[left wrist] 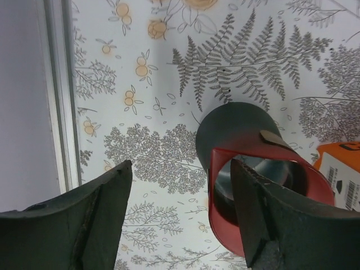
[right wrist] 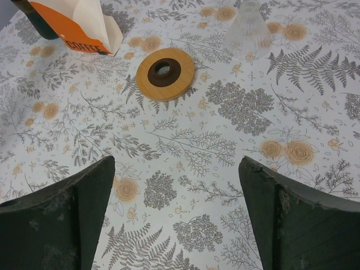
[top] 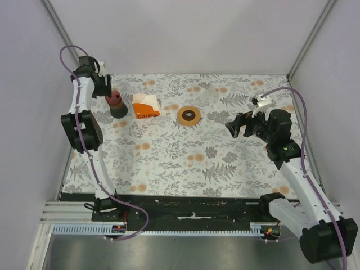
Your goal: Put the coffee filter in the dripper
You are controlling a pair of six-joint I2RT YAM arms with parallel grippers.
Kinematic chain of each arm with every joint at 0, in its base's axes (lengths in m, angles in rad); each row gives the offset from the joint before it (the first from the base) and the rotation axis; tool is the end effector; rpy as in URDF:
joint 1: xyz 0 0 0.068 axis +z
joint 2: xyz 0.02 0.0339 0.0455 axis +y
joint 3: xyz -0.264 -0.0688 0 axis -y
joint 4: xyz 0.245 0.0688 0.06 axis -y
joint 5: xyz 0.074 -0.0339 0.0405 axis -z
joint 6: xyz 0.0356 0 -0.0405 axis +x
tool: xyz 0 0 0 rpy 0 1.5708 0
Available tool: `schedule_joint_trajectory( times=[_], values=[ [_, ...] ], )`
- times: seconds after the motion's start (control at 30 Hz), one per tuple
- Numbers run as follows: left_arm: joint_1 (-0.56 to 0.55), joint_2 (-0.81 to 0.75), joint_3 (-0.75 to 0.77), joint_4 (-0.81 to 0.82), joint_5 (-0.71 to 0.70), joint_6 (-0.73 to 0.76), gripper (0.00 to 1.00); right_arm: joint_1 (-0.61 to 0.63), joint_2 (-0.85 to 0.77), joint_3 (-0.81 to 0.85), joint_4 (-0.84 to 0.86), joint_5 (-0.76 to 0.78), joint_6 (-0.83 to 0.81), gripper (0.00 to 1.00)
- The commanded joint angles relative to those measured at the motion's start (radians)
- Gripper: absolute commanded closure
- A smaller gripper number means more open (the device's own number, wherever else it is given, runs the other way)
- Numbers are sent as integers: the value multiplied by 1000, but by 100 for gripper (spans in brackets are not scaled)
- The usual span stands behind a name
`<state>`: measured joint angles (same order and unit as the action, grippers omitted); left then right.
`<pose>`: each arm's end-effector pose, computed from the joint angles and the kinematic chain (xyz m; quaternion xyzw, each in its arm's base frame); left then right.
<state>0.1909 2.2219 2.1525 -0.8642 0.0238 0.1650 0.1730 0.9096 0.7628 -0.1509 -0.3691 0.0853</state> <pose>0.4850 0.0929 0.2783 -0.0086 0.9496 0.0443 0.3103 0.2061 0.0491 0.3139 -0.1436 0.7850 0.2216 0.5605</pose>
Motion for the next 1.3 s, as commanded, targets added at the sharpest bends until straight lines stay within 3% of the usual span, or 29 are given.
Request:
schedule_joint_trajectory(
  times=[0.0,0.1,0.17,0.2,0.47,0.67,0.73,0.87,1.03,1.27],
  values=[
    [-4,51,70,-27,-21,-15,30,5,41,58,-7,9,-1,2],
    [-2,71,69,-29,-19,-19,56,5,69,82,-35,-4,2,2],
    [-4,62,61,-36,22,-21,80,5,80,93,-44,-8,1,2],
    [-2,53,52,-36,34,-25,98,5,83,96,-48,-8,1,2],
    [18,-166,-20,-39,90,-27,98,6,57,102,-70,-16,4,2],
    [-8,-405,-28,-142,261,1,98,6,35,107,-85,2,10,2],
    [-74,-471,-40,-217,309,46,98,6,31,110,-96,13,13,2],
    [-347,-580,-175,-314,306,133,98,6,32,136,-145,68,19,2],
    [-635,-633,-419,-230,294,156,98,6,32,159,-197,168,33,2],
    [-812,-571,-589,6,251,192,98,6,5,153,-203,190,31,2]
  ],
)
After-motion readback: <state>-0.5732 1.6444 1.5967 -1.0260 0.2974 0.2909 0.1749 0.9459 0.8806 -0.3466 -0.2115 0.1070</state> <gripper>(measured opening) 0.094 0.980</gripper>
